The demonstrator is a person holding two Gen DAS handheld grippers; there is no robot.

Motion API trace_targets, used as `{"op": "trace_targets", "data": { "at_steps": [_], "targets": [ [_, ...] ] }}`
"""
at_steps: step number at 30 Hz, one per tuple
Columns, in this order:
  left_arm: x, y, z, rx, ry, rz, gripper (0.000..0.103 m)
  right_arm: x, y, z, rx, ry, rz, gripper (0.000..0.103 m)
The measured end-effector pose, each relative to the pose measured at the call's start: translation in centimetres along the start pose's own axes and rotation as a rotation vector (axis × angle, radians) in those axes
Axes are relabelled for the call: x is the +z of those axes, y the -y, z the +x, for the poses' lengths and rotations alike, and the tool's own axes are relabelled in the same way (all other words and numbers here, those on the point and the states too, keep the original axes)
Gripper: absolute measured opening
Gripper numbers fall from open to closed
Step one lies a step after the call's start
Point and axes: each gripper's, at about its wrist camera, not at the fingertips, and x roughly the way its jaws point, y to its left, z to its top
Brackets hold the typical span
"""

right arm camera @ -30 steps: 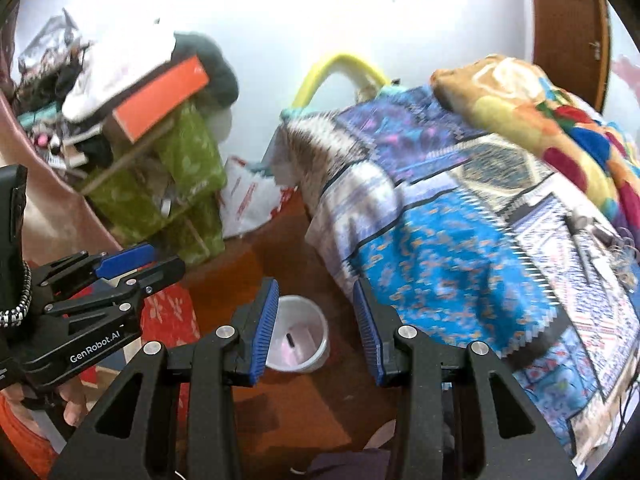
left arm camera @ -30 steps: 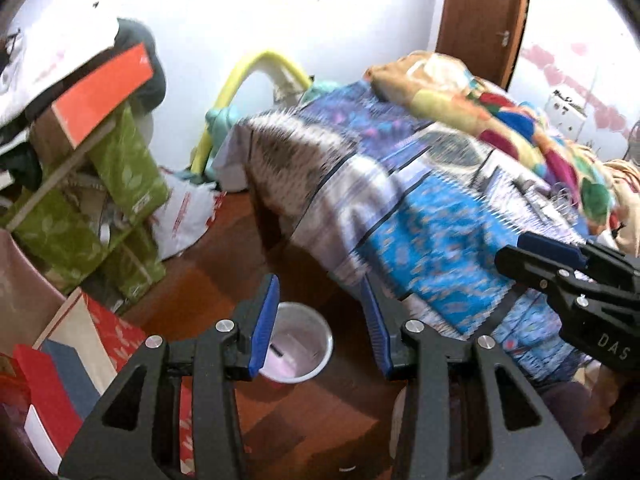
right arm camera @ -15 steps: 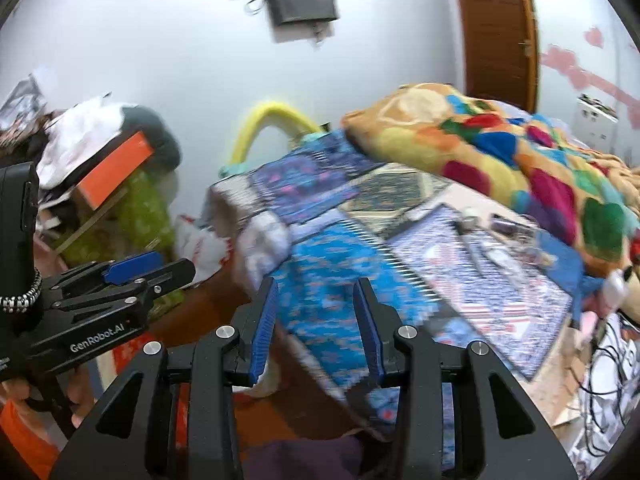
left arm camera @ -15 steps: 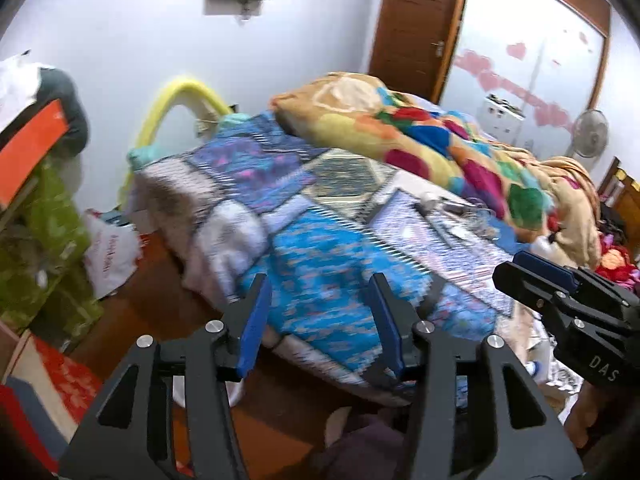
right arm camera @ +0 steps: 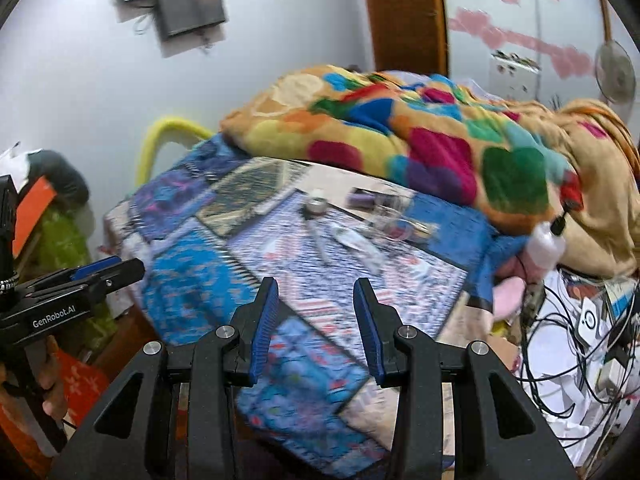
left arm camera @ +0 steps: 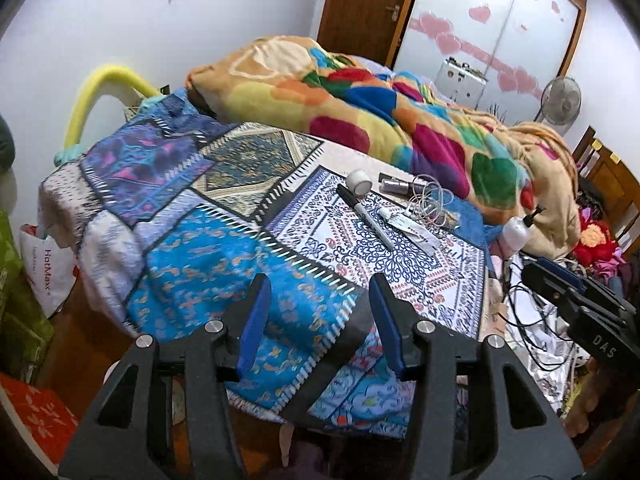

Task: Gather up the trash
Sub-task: 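Move the left tool back over the bed toward the black marker, then grasp the black marker with the left tool and lift it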

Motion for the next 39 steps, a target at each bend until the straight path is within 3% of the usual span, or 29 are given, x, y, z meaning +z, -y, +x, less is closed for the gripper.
{"op": "trace_targets", "data": {
  "at_steps": [8, 20, 29, 36, 39],
  "targets": [
    [0.9, 2.0, 7.7, -0.014, -0.093, 0.011, 0.05, -0.3, 3.8, 4.0, -0.032, -0.057, 0.015, 0.036],
    [2.9, 6.0, 16.6, -0.042, -0.153, 0.054, 0.05, 0.3, 6.3, 9.5, 0.014, -0.102, 0.051, 0.036],
    [3.3, 6.7, 19.4, -0.079, -0.145, 0.077, 0.05, 0.5, 6.1, 12.3, 0.022, -0.099, 0.013, 0.035],
    [3.7, 7.1, 20.8, -0.05, -0.122, 0.07, 0.049, 0.4, 6.8, 14.1, 0.079, -0.135, 0.039, 0.022],
    [3.7, 6.8, 20.9, -0.037, -0.101, 0.058, 0.034, 0.6, 6.4, 14.3, 0.103, -0.126, 0.024, 0.018]
  ]
}}
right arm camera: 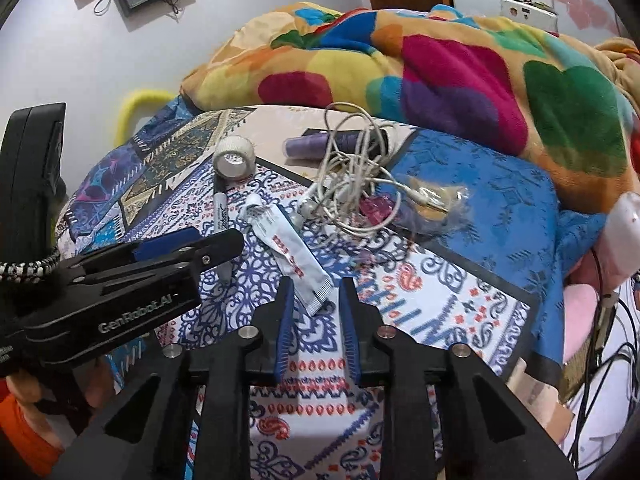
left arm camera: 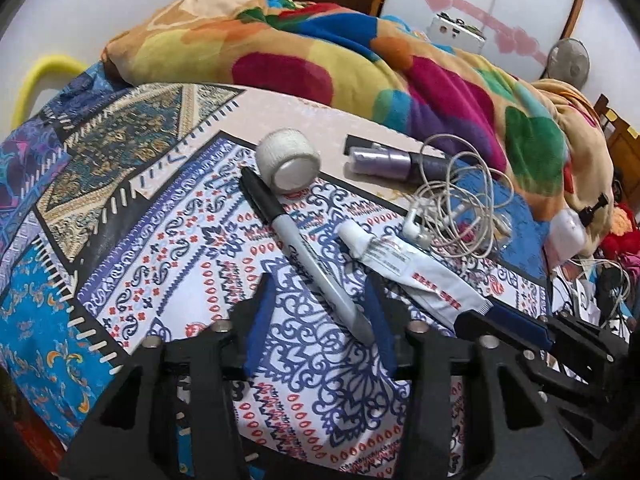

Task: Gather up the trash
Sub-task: 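Grasp the black marker with the left tool and lift it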

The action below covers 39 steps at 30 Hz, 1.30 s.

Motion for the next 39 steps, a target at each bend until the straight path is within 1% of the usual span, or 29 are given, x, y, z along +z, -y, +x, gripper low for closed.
{"op": "trace_targets", "data": {
  "at_steps": [2, 3, 4, 6, 8, 12, 17, 21, 23, 24, 26, 27, 28, 29, 30, 31, 33, 39],
  "targets": [
    [-0.1, -0.2, -0.1, -0.011, 0.0, -0.002, 0.021, 0.0, -0.2, 0.2, 0.026, 0.009, 0.0, 0.018],
    [-0.3, -0.4, -0.2, -0.011, -0.002, -0.007, 0.017, 0.0, -0.3, 0.5, 0.032, -0.001, 0.008, 0.015],
    [-0.4, -0.6, -0.3, -0.013, -0.003, -0.007, 0.016, 0.0, -0.4, 0.7, 0.038, -0.007, 0.01, 0.009],
    [-0.6, -1.0, -0.6, -0.022, -0.013, -0.005, 0.014, -0.1, -0.6, 0.6, 0.049, -0.002, 0.012, 0.008],
    [-1.0, -1.3, -1.0, -0.022, -0.024, 0.0, 0.011, -0.2, -0.9, 0.3, 0.04, 0.007, 0.0, 0.006],
    [-2.3, -2.0, -2.2, -0.019, -0.044, 0.031, 0.01, -1.1, -1.8, -1.0, 0.036, 0.001, -0.028, 0.003],
    [-4.8, -2.4, -4.3, -0.028, -0.085, 0.094, 0.01, -2.9, -2.2, -2.7, 0.013, -0.031, -0.069, 0.003],
    [-6.9, -2.7, -5.8, -0.036, -0.108, 0.133, 0.01, -4.3, -2.4, -3.4, -0.026, -0.068, -0.095, 0.003],
    [-7.5, -2.8, -6.3, -0.027, -0.113, 0.152, 0.01, -4.5, -2.7, -3.8, -0.049, -0.067, -0.118, 0.003],
    [-7.7, -2.8, -6.5, -0.018, -0.114, 0.159, 0.01, -4.5, -2.8, -3.9, -0.04, -0.067, -0.12, 0.003],
    [-7.8, -2.9, -6.4, -0.001, -0.121, 0.162, 0.01, -4.0, -3.1, -4.0, -0.017, -0.063, -0.121, 0.004],
    [-7.8, -3.0, -6.4, -0.002, -0.118, 0.156, 0.011, -3.5, -3.4, -3.9, -0.018, -0.053, -0.123, 0.008],
    [-7.6, -3.1, -6.3, -0.005, -0.121, 0.145, 0.011, -3.1, -3.6, -3.8, -0.028, -0.045, -0.129, 0.015],
    [-7.4, -3.3, -6.1, -0.013, -0.122, 0.129, 0.013, -2.6, -3.9, -3.6, -0.042, -0.033, -0.134, 0.019],
    [-7.1, -3.4, -6.0, -0.022, -0.121, 0.112, 0.014, -2.3, -4.0, -3.4, -0.054, -0.023, -0.134, 0.026],
    [-6.8, -3.6, -5.8, -0.027, -0.118, 0.101, 0.015, -1.9, -4.1, -3.1, -0.06, -0.018, -0.132, 0.028],
    [-6.2, -3.8, -5.4, -0.032, -0.106, 0.085, 0.016, -0.8, -3.9, -2.1, -0.038, -0.017, -0.105, 0.029],
    [-5.0, -3.9, -4.3, -0.034, -0.071, 0.08, 0.016, 0.7, -2.7, 0.9, -0.035, -0.038, -0.014, 0.028]
  ]
}}
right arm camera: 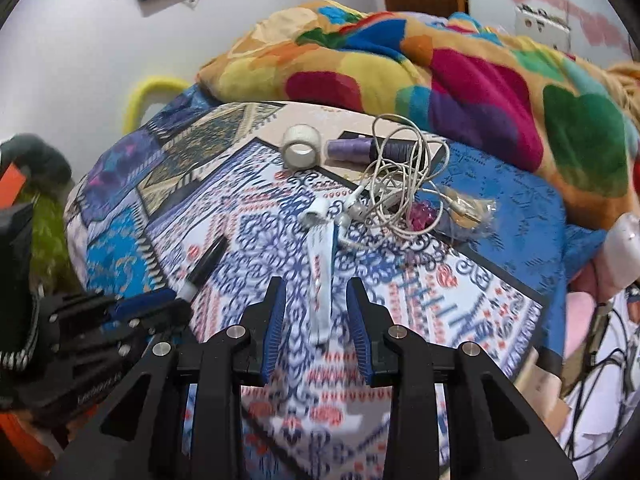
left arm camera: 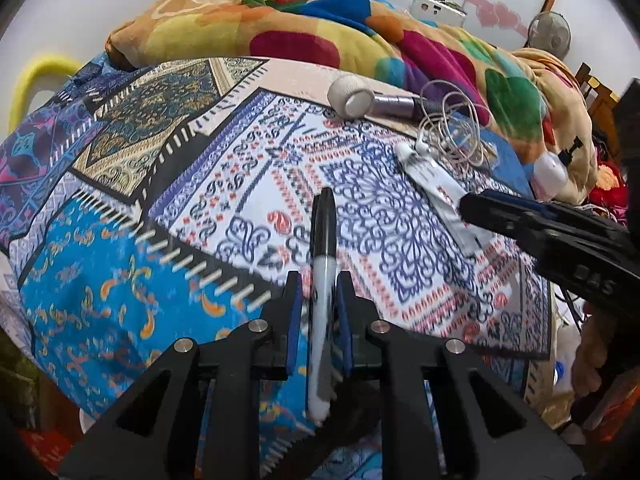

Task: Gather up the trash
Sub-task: 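Grasp the black marker with the left tool and lift it, then carry the black marker with the left tool over the white bucket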

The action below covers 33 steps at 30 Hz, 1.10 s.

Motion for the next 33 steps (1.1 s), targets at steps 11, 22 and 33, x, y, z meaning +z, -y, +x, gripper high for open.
{"op": "trace_targets", "data": {
  "at_steps": [11, 22, 33],
  "targets": [
    [-0.2, 1.2, 0.4, 0.061, 0.052, 0.089, 0.015, 0.0, -0.8, 1.6, -0.006, 0.001, 0.02, 0.028],
    [-0.3, 0.7, -1.2, 0.005, 0.024, 0.05, 0.01, -0.2, -2.1, -0.2, 0.001, 0.015, 0.012, 0.005],
    [0.0, 0.5, -9.3, 0.01, 0.133, 0.031, 0.01, 0.9, -4.9, -7.5, 0.018, 0.108, -0.007, 0.004]
  ]
}}
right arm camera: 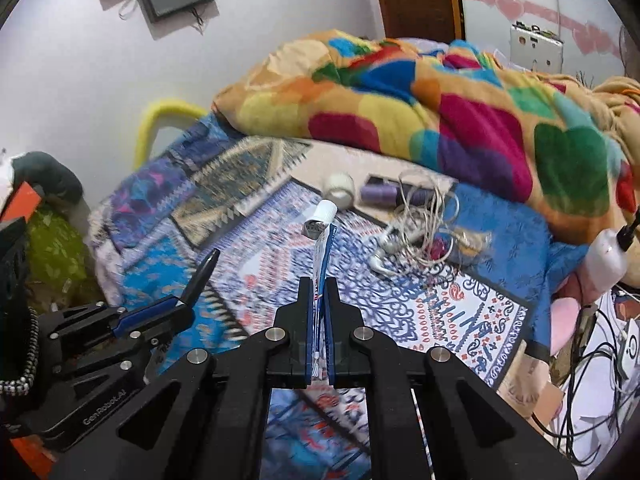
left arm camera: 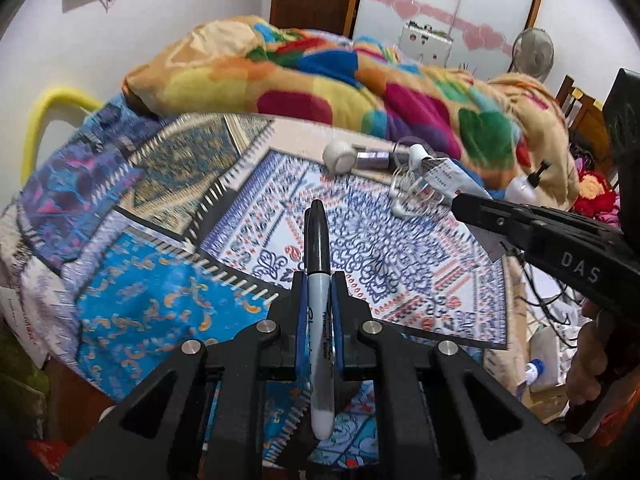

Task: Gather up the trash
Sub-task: 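Carry the black marker with the left tool over the white bucket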

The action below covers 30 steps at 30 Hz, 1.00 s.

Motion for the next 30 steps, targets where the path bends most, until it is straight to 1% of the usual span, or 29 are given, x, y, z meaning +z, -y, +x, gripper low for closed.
{"op": "trace_targets", "data": {
  "at_steps": [8, 11, 15, 22, 27, 30],
  "targets": [
    [0.0, -0.1, -7.6, 0.021, 0.107, 0.0, 0.01, 0.9, -4.3, -6.0, 0.013, 0.093, -0.046, 0.004],
    [-0.2, -0.7, -10.8, 0.025, 0.142, -0.011, 0.01, 0.8, -6.5, -8.4, 0.012, 0.132, -0.078, 0.005],
    [-0.9, -1.7, -14.3, 0.042, 0.18, -0.023, 0.01, 0.3, -8.7, -10.6, 0.019, 0.166, -0.108, 0.004],
    [-3.3, -4.0, -19.8, 0.083, 0.23, -0.052, 0.01, -1.0, -12.3, -12.9, 0.04, 0.187, -0.14, 0.005],
    [-5.5, -6.4, -22.5, 0.109, 0.245, -0.091, 0.01, -2.1, -14.9, -13.6, 0.058, 0.189, -0.165, 0.005],
    [-7.0, -8.1, -23.7, 0.136, 0.24, -0.104, 0.01, -2.9, -16.5, -13.8, 0.07, 0.185, -0.177, 0.005]
  ]
}}
